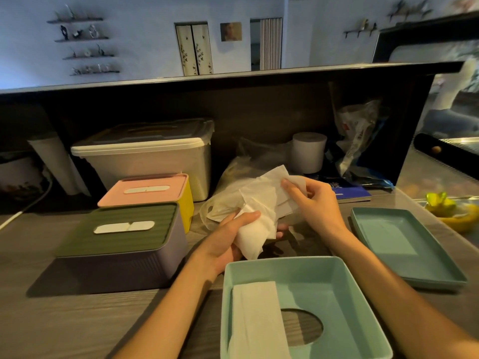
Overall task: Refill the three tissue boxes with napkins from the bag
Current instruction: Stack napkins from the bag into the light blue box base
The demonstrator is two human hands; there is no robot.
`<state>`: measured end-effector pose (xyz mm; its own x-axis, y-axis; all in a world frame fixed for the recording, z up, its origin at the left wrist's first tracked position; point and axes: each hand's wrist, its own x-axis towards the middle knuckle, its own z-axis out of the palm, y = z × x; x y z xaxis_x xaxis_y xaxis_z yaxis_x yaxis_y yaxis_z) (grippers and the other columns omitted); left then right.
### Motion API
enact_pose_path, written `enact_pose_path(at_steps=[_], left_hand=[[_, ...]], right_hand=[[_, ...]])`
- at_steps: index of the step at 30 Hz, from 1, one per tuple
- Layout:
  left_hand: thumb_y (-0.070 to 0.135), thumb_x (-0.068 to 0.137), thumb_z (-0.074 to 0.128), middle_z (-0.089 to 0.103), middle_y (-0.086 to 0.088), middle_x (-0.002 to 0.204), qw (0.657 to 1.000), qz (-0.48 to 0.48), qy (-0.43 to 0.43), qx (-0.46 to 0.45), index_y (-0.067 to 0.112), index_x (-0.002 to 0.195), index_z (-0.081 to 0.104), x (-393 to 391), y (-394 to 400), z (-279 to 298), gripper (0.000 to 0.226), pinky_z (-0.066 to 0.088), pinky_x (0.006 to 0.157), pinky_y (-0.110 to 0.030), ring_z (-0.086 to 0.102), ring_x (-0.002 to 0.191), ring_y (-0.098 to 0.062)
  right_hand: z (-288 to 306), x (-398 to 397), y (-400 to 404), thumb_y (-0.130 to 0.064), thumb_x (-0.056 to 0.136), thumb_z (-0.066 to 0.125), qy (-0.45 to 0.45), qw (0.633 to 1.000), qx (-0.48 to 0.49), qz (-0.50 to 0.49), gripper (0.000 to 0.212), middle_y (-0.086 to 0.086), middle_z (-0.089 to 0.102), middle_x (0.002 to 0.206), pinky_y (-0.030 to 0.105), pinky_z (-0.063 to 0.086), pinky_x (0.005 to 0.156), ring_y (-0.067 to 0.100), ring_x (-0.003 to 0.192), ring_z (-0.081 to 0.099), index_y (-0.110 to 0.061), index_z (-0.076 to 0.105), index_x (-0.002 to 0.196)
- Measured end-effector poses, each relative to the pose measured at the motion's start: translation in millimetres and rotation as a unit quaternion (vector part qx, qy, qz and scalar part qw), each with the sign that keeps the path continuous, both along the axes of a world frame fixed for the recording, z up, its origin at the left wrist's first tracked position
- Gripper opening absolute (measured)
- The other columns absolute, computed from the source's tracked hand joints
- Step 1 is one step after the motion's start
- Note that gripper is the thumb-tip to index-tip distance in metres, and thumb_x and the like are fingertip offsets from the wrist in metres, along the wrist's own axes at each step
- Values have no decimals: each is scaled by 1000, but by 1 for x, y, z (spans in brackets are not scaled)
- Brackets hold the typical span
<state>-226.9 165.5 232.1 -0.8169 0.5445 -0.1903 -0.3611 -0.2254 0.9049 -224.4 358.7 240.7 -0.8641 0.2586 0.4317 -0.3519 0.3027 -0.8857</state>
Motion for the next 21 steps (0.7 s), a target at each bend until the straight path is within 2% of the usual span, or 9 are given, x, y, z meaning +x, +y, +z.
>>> enact_pose_path(at_steps=[2, 5, 8, 11, 13, 18, 21], left_hand=[[23, 101, 55, 74, -19, 110, 1000, -1, 5, -4, 8, 133, 52, 1, 0, 1, 36, 55, 59, -27, 75, 95, -28], [14, 101, 55, 73, -22, 101, 1000, 14, -5, 11, 6, 129, 56, 1, 1, 1, 30, 56, 52, -28, 75, 85, -30], [13, 100, 57, 71, -23, 114, 999, 28, -21, 41, 6, 133, 57, 2, 4, 1, 33, 58, 54, -29, 75, 87, -31], [14, 101, 57, 71, -23, 117, 998, 37, -21, 51, 10, 131, 56, 2, 7, 0, 30, 59, 56, -30, 76, 90, -32], [13, 102, 56, 73, -22, 114, 997, 46, -27, 58, 11, 126, 58, 2, 7, 0, 24, 58, 54, -30, 76, 86, -31], [10, 105, 49, 68, -24, 124, 996, 62, -8, 62, 10, 136, 50, -5, 8, -5, 31, 60, 61, -30, 76, 92, -32], [2, 103, 51, 65, -28, 127, 992, 95, -39, 72, 7, 135, 47, -10, 9, -10, 33, 62, 65, -39, 73, 98, -41]], right_hand=[[2, 1, 0, -33, 99, 64, 8, 1000, -8, -12, 10, -17, 74, 84, 20, 57, 70, 5, 86, 70, -36, 71, 92], [4, 0, 1, -34, 100, 62, 4, 999, -40, -25, 14, -10, 75, 83, 33, 60, 72, 15, 86, 72, -32, 70, 89], [7, 1, 2, -34, 100, 62, -8, 998, -63, -19, 15, -5, 76, 84, 37, 61, 75, 18, 86, 73, -26, 72, 91], [8, 1, 5, -33, 101, 62, -9, 996, -78, -36, 21, 9, 76, 90, 50, 59, 81, 30, 91, 72, -18, 73, 92], [8, 0, 7, -34, 102, 60, -15, 994, -98, -44, 19, 8, 76, 93, 47, 60, 82, 25, 92, 73, -21, 71, 94], [13, -1, 15, -33, 104, 56, 19, 985, -144, -95, 19, 2, 75, 104, 26, 61, 78, 15, 100, 72, -19, 70, 109], [17, 0, 19, -34, 104, 56, 18, 982, -150, -117, 24, -1, 76, 103, 22, 61, 76, 13, 98, 73, -16, 70, 113]])
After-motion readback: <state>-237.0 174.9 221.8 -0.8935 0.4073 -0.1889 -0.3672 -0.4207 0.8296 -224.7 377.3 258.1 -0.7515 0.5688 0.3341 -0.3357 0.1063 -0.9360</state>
